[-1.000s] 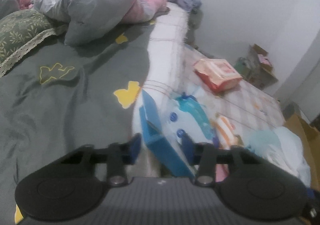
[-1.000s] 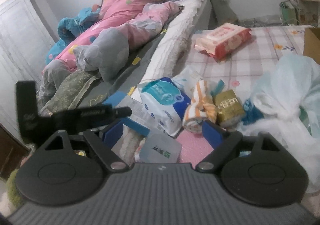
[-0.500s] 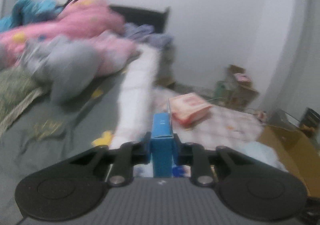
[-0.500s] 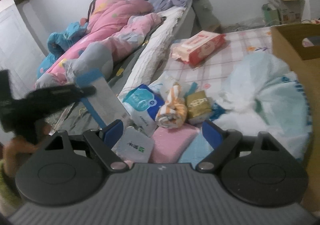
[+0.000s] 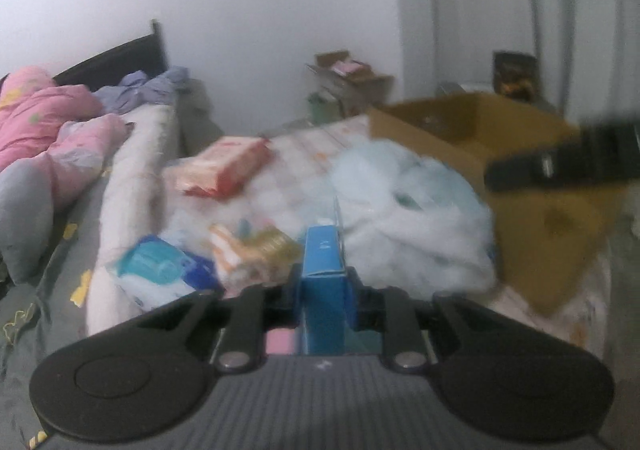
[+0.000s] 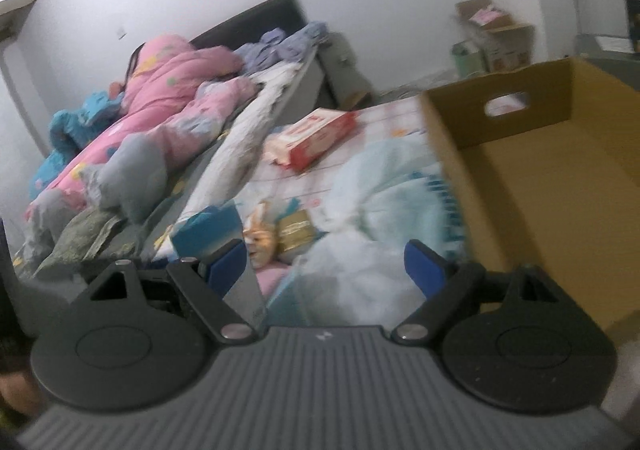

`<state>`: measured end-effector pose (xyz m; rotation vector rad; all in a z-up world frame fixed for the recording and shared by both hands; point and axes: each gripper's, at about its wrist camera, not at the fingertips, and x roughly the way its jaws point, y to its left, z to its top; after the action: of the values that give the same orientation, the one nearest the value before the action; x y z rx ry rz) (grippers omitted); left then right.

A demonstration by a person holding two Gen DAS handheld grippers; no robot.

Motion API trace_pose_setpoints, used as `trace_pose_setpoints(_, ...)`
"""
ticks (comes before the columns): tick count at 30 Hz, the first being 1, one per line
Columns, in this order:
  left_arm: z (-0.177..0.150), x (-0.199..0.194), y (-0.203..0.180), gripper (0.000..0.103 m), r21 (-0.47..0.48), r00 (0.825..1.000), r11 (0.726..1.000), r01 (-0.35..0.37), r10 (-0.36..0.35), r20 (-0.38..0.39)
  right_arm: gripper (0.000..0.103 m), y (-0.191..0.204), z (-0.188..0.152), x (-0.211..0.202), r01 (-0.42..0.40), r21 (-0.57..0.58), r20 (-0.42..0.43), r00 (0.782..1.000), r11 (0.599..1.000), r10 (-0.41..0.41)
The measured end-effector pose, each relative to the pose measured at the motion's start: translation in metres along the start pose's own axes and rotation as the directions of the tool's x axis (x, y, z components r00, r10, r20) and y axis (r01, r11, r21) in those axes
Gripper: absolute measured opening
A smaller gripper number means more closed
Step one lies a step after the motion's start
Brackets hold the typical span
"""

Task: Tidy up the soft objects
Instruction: 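Lift the blue mask box with the left gripper toward the right gripper, then close the right gripper on the blue mask box while the left gripper releases it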

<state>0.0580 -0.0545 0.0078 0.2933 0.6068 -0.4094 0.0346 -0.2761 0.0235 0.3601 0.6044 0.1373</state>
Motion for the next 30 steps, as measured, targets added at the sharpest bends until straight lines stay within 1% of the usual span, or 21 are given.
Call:
trace_pose_setpoints(3, -0.014, -0.005, -0.014, 0.022, 0.045, 1.000, 0.999, 0.003, -0.002, -0.022, 0.086, -0.012, -0.003, -0.009, 0.015, 0.009, 0.001, 1.000, 1.000, -0.015)
trace_pose_setpoints(6, -0.028, -0.009, -0.026, 0.024, 0.080, 0.999, 0.997, 0.008, -0.004, -0.046, 0.086, -0.020, -0.008, -0.014, 0.012, 0.016, -0.012, 1.000, 1.000, -0.012)
trace_pose_setpoints(10, -0.042, -0.023, -0.035, 0.030, 0.097, 0.997, 0.995, 0.030, -0.022, -0.076, 0.086, -0.016, -0.015, -0.016, -0.009, 0.012, -0.029, 1.000, 1.000, 0.010)
trace_pose_setpoints(13, -0.054, -0.030, -0.043, 0.037, 0.115, 0.994, 0.991, 0.065, -0.054, -0.096, 0.086, -0.010, -0.020, -0.017, -0.028, -0.001, -0.042, 0.999, 1.000, 0.028)
trace_pose_setpoints(18, -0.072, -0.042, -0.056, 0.043, 0.144, 0.988, 0.984, 0.105, -0.087, -0.130, 0.086, -0.001, -0.028, -0.017, -0.053, -0.027, -0.076, 0.996, 0.998, 0.051)
trace_pose_setpoints(20, -0.078, -0.047, -0.059, 0.052, 0.142, 0.980, 0.979, 0.144, -0.121, -0.156, 0.086, 0.001, -0.032, -0.014, -0.063, -0.033, -0.099, 0.993, 0.997, 0.059)
trace_pose_setpoints(22, -0.085, -0.050, -0.060, 0.056, 0.122, 0.972, 0.975, 0.183, -0.161, -0.172, 0.086, 0.004, -0.038, -0.007, -0.070, -0.037, -0.127, 0.990, 0.997, 0.065)
trace_pose_setpoints(24, -0.091, -0.050, -0.059, 0.058, 0.102, 0.965, 0.975, 0.200, -0.178, -0.191, 0.086, 0.007, -0.045, 0.002, -0.077, -0.037, -0.161, 0.984, 0.996, 0.070)
trace_pose_setpoints(26, -0.097, -0.048, -0.056, 0.059, 0.081, 0.960, 0.975, 0.209, -0.188, -0.209, 0.086, 0.007, -0.053, 0.017, -0.087, -0.025, -0.213, 0.974, 0.996, 0.080)
trace_pose_setpoints(29, -0.104, -0.046, -0.047, 0.059, 0.029, 0.946, 0.973, 0.230, -0.216, -0.242, 0.086, 0.005, -0.066, 0.038, -0.112, 0.003, -0.297, 0.949, 0.994, 0.108)
trace_pose_setpoints(30, -0.105, -0.045, -0.044, 0.059, 0.010, 0.942, 0.972, 0.234, -0.225, -0.250, 0.086, 0.005, -0.071, 0.046, -0.121, 0.012, -0.330, 0.937, 0.993, 0.118)
